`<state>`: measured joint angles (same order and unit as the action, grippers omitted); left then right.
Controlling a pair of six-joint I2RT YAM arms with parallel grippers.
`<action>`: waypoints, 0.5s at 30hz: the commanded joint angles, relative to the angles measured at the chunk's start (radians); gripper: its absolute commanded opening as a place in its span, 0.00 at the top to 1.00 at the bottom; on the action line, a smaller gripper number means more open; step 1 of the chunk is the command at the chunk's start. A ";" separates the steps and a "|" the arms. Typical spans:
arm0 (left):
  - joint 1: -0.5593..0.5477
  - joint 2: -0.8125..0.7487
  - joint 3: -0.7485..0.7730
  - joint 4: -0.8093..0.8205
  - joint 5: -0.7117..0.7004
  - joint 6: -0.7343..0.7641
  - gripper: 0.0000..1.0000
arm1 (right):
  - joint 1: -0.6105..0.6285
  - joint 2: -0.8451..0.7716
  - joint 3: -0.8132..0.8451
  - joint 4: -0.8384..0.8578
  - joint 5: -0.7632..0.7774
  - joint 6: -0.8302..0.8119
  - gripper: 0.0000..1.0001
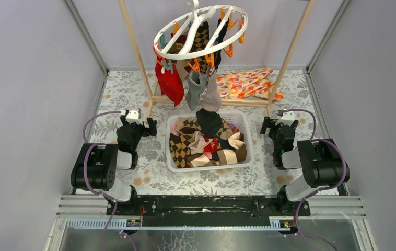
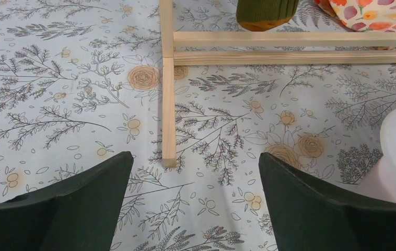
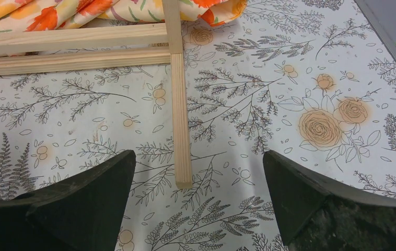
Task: Clip the socks to the hanger
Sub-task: Open the clamp at the hanger.
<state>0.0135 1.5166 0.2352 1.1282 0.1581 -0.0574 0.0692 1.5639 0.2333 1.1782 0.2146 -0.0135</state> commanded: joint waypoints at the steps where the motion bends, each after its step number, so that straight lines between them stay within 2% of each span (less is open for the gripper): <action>1: -0.004 0.006 0.015 0.060 -0.021 0.021 0.01 | -0.004 -0.016 0.022 0.025 -0.014 0.000 0.00; 8: -0.006 0.004 0.017 0.055 -0.013 0.026 0.01 | -0.024 -0.016 0.046 -0.029 -0.021 0.007 0.00; 10: -0.004 0.005 0.012 0.068 -0.003 0.021 0.01 | -0.023 -0.033 0.033 -0.004 0.027 0.034 0.00; 11: 0.000 -0.002 0.013 0.064 0.018 0.024 0.01 | -0.022 -0.061 0.038 -0.037 0.054 0.045 0.00; 13: 0.007 -0.059 0.037 -0.010 0.051 0.033 0.01 | -0.022 -0.123 0.101 -0.215 0.080 0.044 0.00; 15: 0.008 -0.132 0.098 -0.205 0.053 0.036 0.01 | -0.022 -0.175 0.182 -0.405 0.101 0.059 0.00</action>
<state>0.0151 1.4937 0.2424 1.0893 0.1791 -0.0517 0.0521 1.4990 0.2737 1.0199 0.2451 0.0120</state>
